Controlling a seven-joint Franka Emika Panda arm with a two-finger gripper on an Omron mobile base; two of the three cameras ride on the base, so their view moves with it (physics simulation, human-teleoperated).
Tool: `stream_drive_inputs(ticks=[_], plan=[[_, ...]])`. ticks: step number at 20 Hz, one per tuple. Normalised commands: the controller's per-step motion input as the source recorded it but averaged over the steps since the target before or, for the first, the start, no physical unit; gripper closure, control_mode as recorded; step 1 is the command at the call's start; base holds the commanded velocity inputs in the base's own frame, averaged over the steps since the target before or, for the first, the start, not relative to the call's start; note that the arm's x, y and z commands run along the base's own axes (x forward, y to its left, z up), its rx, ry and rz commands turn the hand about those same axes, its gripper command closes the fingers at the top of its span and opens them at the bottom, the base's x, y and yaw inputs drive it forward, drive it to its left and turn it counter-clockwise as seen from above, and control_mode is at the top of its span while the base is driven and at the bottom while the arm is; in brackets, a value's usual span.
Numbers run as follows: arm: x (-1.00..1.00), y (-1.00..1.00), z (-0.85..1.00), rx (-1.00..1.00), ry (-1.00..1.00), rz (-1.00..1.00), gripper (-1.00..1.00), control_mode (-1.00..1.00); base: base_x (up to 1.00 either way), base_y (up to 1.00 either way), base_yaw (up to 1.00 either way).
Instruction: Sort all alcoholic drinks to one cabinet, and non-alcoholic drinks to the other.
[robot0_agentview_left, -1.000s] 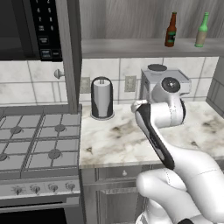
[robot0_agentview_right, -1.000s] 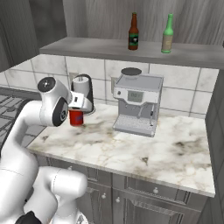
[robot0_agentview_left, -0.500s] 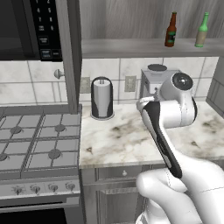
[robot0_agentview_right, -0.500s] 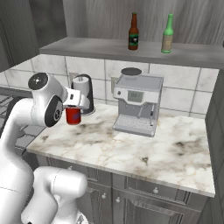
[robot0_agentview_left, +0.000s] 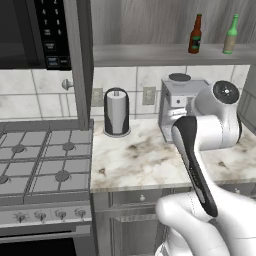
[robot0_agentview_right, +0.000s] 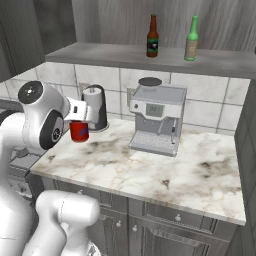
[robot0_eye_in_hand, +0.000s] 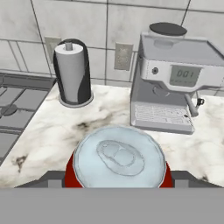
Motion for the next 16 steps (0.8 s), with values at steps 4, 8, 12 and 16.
stream_drive_inputs(ticks=[4,8,12,16], plan=[[-0.38,0.00,0.25,0.00,-0.07,0.01,1.00,-1.00,0.00,0.00,0.00],[-0.35,0.00,0.26,0.00,-0.06,0.01,1.00,-1.00,0.00,0.00,0.00],[-0.32,0.00,0.22,0.00,-0.06,0.01,1.00,-1.00,0.00,0.00,0.00],[-0.30,0.00,0.21,0.00,-0.06,0.01,1.00,-1.00,0.00,0.00,0.00]])
